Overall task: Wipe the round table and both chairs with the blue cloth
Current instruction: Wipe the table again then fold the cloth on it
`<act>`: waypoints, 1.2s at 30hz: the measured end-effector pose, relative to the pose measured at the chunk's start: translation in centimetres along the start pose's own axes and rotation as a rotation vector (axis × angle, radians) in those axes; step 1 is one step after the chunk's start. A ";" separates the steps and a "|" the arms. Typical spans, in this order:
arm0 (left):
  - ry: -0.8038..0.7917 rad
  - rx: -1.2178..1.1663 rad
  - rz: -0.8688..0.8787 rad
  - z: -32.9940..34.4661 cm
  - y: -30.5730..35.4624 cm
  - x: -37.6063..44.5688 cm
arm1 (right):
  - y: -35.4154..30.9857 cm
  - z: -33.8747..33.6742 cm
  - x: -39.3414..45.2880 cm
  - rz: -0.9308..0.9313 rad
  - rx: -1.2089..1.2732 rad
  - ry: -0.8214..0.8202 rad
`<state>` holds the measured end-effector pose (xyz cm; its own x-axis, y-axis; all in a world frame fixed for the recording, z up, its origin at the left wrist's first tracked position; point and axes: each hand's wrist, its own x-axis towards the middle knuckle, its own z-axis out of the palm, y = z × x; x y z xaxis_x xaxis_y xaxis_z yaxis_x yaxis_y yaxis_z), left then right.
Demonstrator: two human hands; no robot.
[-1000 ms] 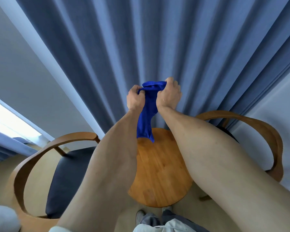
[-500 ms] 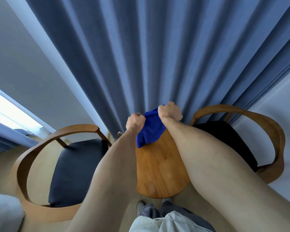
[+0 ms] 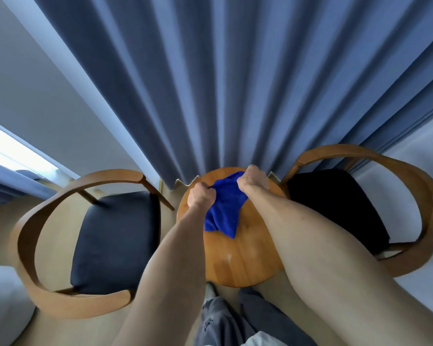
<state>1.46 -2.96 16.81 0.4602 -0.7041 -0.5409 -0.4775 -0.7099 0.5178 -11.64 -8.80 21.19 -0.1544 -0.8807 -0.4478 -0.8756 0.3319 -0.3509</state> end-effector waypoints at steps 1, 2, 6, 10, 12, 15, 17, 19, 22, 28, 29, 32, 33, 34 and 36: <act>0.029 -0.001 -0.009 0.5 -0.1 0.9 | 0.2 0.6 1.0 -0.030 -0.018 -0.018; 0.054 -0.001 -0.022 1.2 -0.2 2.2 | 0.5 1.5 2.5 -0.057 -0.037 -0.036; 0.089 -0.013 -0.032 5.4 -2.3 6.8 | 2.3 7.1 7.3 0.006 0.018 -0.050; 0.024 -0.011 -0.169 11.5 -7.1 10.7 | 5.1 15.9 9.8 0.155 0.096 -0.199; 0.000 -0.027 -0.296 14.3 -10.3 11.8 | 6.9 20.2 10.1 0.228 0.078 -0.286; -0.009 -0.064 -0.438 18.1 -15.6 13.2 | 9.5 26.6 10.6 0.331 0.092 -0.421; -0.004 -0.099 -0.478 20.0 -18.8 14.0 | 10.9 30.1 10.9 0.405 0.146 -0.475; 0.023 -0.131 -0.504 21.4 -21.5 15.2 | 11.8 33.0 11.3 0.466 0.224 -0.441; 0.063 -0.280 -0.486 23.1 -23.6 16.9 | 12.3 35.8 11.6 0.511 0.263 -0.248; -0.037 -0.606 -0.443 24.6 -23.3 17.4 | 12.4 37.8 10.7 0.501 0.285 -0.288; -0.065 -0.655 -0.440 24.5 -23.1 17.1 | 12.6 37.7 10.2 0.523 0.330 -0.289; -0.090 -0.710 -0.466 23.8 -22.6 15.3 | 12.8 36.5 8.5 0.644 0.500 -0.270; -0.066 -0.700 -0.470 23.2 -22.3 14.5 | 12.6 35.8 7.9 0.675 0.587 -0.254; -0.039 -0.691 -0.465 22.2 -21.7 13.7 | 12.1 34.7 7.4 0.684 0.659 -0.214; 0.008 -0.718 -0.449 20.0 -19.6 12.8 | 10.4 31.9 7.2 0.639 0.725 -0.115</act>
<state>1.77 2.37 -13.52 0.4994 -0.3504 -0.7924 0.3424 -0.7603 0.5520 -7.24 -0.92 -11.91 -0.4229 -0.4366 -0.7941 -0.1419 0.8974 -0.4179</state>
